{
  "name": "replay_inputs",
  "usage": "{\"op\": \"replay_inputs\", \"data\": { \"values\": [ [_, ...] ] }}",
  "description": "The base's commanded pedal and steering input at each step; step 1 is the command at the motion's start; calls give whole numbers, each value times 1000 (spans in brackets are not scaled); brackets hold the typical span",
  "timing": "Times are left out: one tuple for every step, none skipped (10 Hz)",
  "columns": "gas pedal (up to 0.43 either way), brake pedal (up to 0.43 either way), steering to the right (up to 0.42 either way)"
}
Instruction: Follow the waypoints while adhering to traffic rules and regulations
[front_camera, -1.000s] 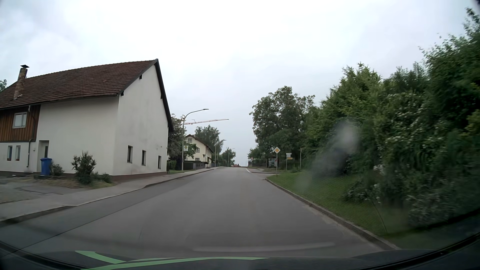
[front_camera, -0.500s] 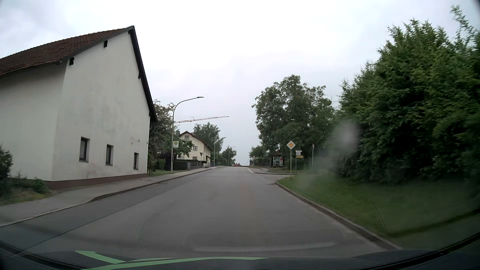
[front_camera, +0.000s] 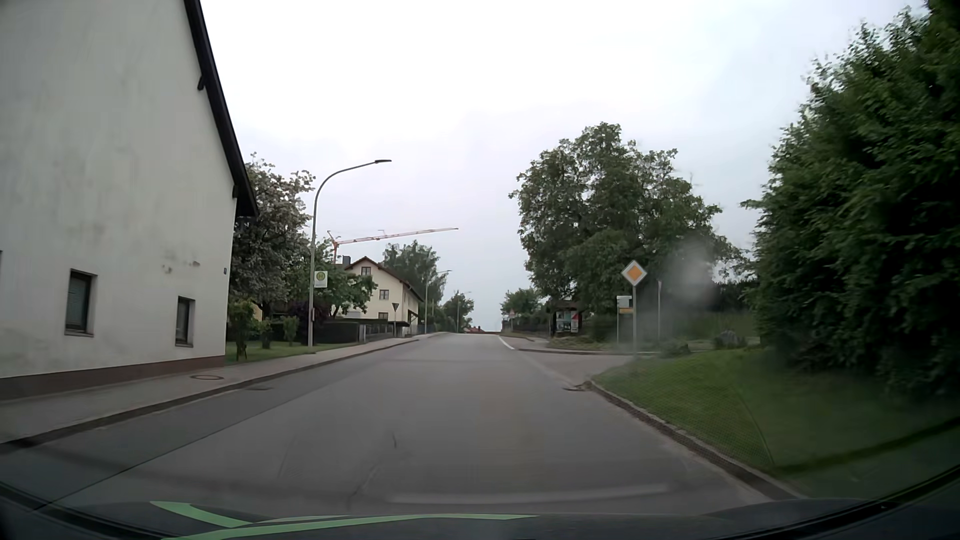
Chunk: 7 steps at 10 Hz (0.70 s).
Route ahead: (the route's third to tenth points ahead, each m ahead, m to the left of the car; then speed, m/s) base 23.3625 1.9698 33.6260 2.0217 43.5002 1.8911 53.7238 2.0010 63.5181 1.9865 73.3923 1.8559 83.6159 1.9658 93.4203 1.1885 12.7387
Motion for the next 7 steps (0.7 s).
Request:
{"op": "replay_inputs", "data": {
  "values": [
    [150,0,-1],
    [157,0,-1],
    [157,0,-2],
    [157,0,-2],
    [157,0,-1],
    [157,0,-1],
    [157,0,-1]
  ]
}}
